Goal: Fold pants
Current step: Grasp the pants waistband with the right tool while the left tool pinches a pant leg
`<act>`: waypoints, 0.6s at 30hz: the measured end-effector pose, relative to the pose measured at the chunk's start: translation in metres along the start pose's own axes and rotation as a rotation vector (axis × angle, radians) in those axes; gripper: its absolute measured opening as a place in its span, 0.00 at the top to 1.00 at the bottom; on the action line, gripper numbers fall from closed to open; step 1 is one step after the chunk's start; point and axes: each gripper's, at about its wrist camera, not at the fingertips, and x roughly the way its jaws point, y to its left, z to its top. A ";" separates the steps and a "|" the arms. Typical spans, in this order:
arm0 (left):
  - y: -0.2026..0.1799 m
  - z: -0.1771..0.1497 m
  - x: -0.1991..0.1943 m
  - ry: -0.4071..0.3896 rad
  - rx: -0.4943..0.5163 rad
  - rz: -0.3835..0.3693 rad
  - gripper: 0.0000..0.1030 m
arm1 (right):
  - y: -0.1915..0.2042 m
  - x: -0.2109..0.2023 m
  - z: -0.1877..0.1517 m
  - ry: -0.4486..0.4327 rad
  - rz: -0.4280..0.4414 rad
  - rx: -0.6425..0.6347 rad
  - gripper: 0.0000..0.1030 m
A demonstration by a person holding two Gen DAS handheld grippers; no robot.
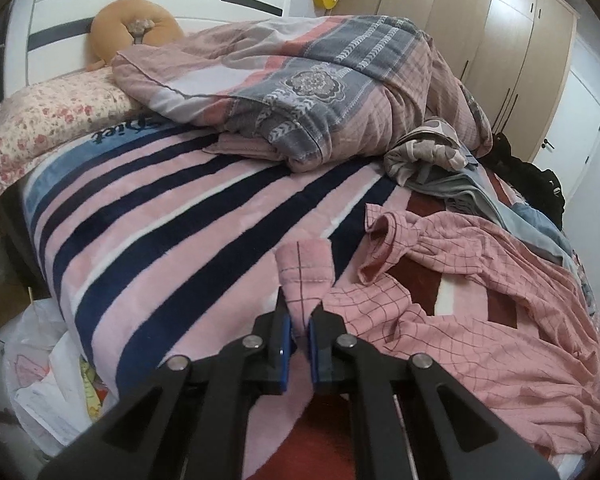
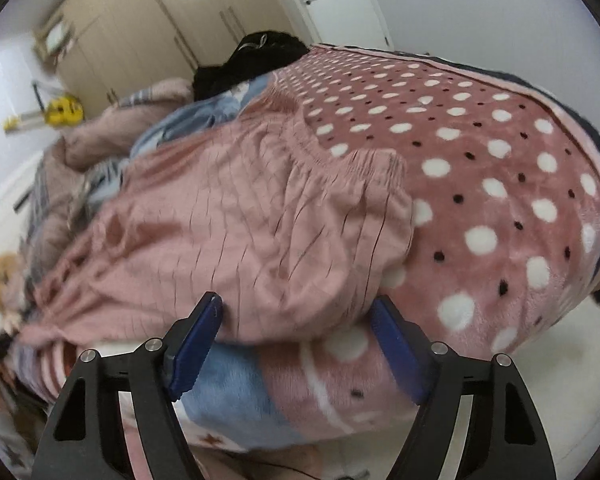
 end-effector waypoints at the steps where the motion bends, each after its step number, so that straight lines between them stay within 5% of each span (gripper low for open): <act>1: 0.000 -0.001 0.000 0.000 -0.003 0.000 0.95 | -0.004 0.002 0.004 -0.004 0.000 0.015 0.29; 4: 0.001 -0.001 0.002 0.004 -0.010 -0.003 0.95 | -0.009 0.010 0.018 -0.017 -0.020 0.038 0.38; 6: 0.004 0.000 0.002 0.005 -0.013 -0.008 0.95 | -0.010 0.014 0.025 -0.021 -0.030 0.059 0.64; 7: 0.005 0.001 0.002 0.005 -0.013 -0.010 0.95 | -0.011 0.014 0.027 -0.019 -0.030 0.069 0.90; 18: 0.013 0.008 -0.012 -0.030 0.000 -0.009 0.95 | -0.003 -0.034 0.043 -0.066 0.018 0.063 0.96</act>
